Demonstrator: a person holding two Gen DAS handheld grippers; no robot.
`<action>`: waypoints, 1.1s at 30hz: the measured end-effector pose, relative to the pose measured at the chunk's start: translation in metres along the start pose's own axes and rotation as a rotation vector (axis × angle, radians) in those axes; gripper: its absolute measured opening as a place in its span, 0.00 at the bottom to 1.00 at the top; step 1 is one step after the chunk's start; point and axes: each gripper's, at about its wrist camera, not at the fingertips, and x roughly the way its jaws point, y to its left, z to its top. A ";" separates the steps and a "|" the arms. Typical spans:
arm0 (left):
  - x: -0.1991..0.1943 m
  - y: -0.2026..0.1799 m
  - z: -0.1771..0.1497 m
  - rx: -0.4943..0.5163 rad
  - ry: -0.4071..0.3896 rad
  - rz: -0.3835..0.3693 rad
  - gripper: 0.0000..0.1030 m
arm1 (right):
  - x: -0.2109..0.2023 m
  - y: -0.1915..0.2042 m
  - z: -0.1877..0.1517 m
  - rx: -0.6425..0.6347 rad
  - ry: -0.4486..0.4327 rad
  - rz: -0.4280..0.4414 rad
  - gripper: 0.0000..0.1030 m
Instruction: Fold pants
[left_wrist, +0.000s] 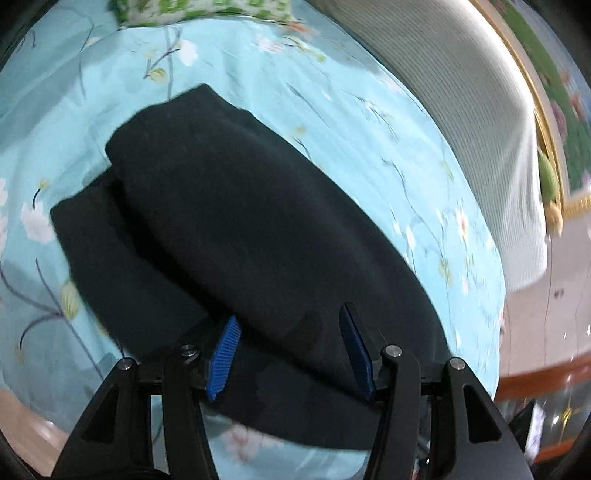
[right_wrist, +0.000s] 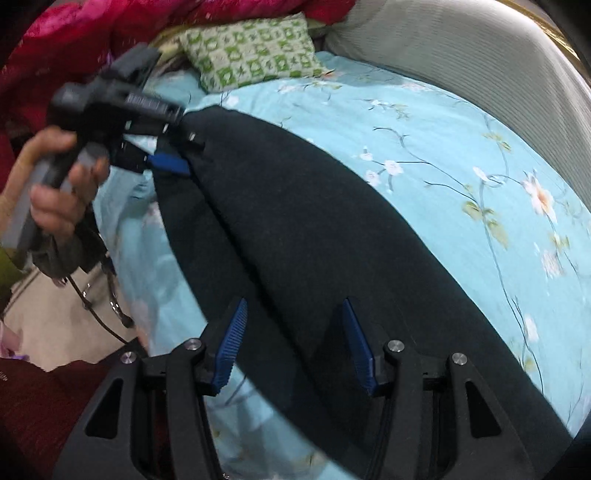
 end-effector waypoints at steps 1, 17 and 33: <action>0.002 0.003 0.004 -0.025 -0.011 -0.010 0.49 | 0.004 0.000 0.002 -0.008 0.009 -0.006 0.53; -0.069 -0.008 -0.021 0.139 -0.181 -0.033 0.05 | -0.048 -0.005 0.006 0.039 -0.075 0.053 0.05; -0.033 0.022 -0.027 0.076 -0.089 0.039 0.29 | -0.012 0.008 0.002 0.034 -0.033 0.029 0.48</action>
